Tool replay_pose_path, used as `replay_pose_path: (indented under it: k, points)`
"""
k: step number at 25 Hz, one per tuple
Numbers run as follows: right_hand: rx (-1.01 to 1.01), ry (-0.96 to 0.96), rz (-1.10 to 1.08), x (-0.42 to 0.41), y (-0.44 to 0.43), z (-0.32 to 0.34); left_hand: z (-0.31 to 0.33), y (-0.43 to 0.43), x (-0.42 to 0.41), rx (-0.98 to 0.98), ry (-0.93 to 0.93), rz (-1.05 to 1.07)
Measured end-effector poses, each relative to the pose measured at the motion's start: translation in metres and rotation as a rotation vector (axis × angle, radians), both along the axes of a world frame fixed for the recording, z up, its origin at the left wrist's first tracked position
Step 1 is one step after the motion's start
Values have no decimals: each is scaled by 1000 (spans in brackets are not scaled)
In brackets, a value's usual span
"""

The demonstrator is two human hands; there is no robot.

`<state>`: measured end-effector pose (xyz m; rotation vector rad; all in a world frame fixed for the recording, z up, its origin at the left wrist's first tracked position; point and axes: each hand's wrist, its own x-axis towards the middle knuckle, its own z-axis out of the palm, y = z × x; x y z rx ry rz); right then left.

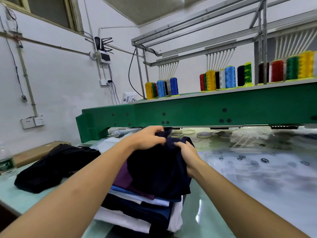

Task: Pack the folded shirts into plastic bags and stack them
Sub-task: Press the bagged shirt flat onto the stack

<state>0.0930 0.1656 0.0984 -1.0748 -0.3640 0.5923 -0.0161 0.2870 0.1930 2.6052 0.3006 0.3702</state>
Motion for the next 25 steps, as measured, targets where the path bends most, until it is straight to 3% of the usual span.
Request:
replay_pose_path:
  k: [2, 3, 7, 9, 12, 14, 19, 25]
  points:
    - [-27, -17, -33, 1, 0, 0, 1, -17, 11, -180, 101, -95]
    - [-78, -39, -71, 3, -1, -3, -3, -19, 16, -182, 127, -85]
    - [-130, 35, -285, 13, 1, -19, -32, -6, 24, 147, 198, 58]
    - [-155, 62, -332, 16, 2, -23, -45, 0, 28, 206, 184, 197]
    - [-129, 69, -231, 18, 1, -26, -53, 5, 34, 46, 120, 409]
    - [-35, 169, -156, 19, 1, -26, -53, 10, 38, -70, 60, 440]
    - [-74, 134, -286, 26, -2, -29, -57, 6, 46, -262, -47, 364]
    - [159, 272, 19, 25, -35, -9, -40, -29, 49, -632, -134, 65]
